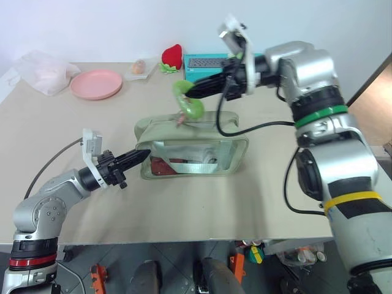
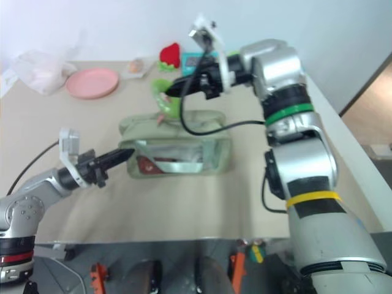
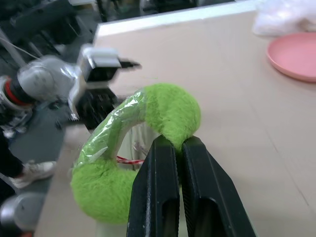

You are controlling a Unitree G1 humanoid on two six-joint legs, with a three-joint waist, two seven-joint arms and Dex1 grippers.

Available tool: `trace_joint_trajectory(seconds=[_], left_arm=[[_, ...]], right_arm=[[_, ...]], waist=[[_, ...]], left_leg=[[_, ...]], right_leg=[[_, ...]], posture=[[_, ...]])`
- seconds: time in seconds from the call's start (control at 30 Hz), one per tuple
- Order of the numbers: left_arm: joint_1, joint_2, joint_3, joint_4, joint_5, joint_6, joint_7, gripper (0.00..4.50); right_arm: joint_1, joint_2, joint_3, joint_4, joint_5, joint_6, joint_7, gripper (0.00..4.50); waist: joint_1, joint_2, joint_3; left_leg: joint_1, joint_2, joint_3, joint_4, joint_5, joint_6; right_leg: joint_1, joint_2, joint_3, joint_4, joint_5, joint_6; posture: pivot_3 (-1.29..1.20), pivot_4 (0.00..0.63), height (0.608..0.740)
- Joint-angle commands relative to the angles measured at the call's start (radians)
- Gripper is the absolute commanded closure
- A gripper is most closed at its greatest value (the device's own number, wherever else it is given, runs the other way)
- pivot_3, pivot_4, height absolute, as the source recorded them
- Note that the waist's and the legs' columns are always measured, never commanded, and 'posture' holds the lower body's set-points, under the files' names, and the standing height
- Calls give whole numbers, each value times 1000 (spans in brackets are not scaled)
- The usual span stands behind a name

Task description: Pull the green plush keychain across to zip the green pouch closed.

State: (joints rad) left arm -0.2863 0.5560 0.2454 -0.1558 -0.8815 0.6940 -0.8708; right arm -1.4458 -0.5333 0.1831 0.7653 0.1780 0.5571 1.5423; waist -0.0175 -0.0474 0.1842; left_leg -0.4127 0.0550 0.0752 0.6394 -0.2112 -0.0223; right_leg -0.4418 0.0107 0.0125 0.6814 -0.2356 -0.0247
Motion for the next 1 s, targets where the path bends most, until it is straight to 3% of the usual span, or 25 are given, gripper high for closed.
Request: trace_joint_trajectory(seconds=[0.03,0.27,0.43,0.53,0.63,0.73,0.83,1.0], left_arm=[[-1,0,2,-10,-3,-3,-7,4500],[-2,1,-2,-8,-6,4,-14,4500],[2,9,-2,-9,-11,12,-19,4500],[2,13,0,-9,-16,19,-19,4500],[-3,18,-2,-8,-17,26,-18,4500],[-12,24,-4,-15,-21,37,-18,4500],[-27,32,10,-15,-30,49,-10,4500],[-48,34,37,2,-37,68,26,4500]], right_arm=[[56,-115,-17,-134,-29,-36,-1,4452],[167,-335,-67,-255,-67,-91,-85,4452],[441,-464,-33,-382,-142,-188,-124,4452],[680,-393,-5,-565,-101,-135,-169,4452],[812,-331,61,-633,-164,-162,-253,4452],[829,-282,72,-640,-170,-139,-307,4452],[815,-304,58,-677,-168,-153,-308,4452],[740,-271,-88,-681,-31,-35,-345,4452]], waist=[[-2,0,0],[-4,2,1],[-3,0,0],[-13,1,0],[-20,0,-2],[-20,0,-3],[-20,-3,-5],[-22,-2,-4]], left_leg=[[0,0,1,0,0,1],[1,-1,1,-1,-1,1],[4,-1,1,-1,-1,1],[5,-1,3,0,-1,1],[9,3,1,-1,-1,-1],[10,3,1,-1,1,-5],[11,3,1,0,2,-5],[10,3,2,0,3,-4]], right_leg=[[0,0,1,0,0,0],[-1,0,2,0,-4,6],[2,0,2,0,-4,6],[2,0,5,0,-4,7],[5,4,4,0,-4,7],[5,4,4,2,-3,5],[6,4,3,1,-1,5],[5,4,4,1,0,5]], posture=[[0,150,740],[0,150,740],[0,150,740],[0,150,740],[0,150,740],[0,150,740],[0,150,740],[0,150,740]])
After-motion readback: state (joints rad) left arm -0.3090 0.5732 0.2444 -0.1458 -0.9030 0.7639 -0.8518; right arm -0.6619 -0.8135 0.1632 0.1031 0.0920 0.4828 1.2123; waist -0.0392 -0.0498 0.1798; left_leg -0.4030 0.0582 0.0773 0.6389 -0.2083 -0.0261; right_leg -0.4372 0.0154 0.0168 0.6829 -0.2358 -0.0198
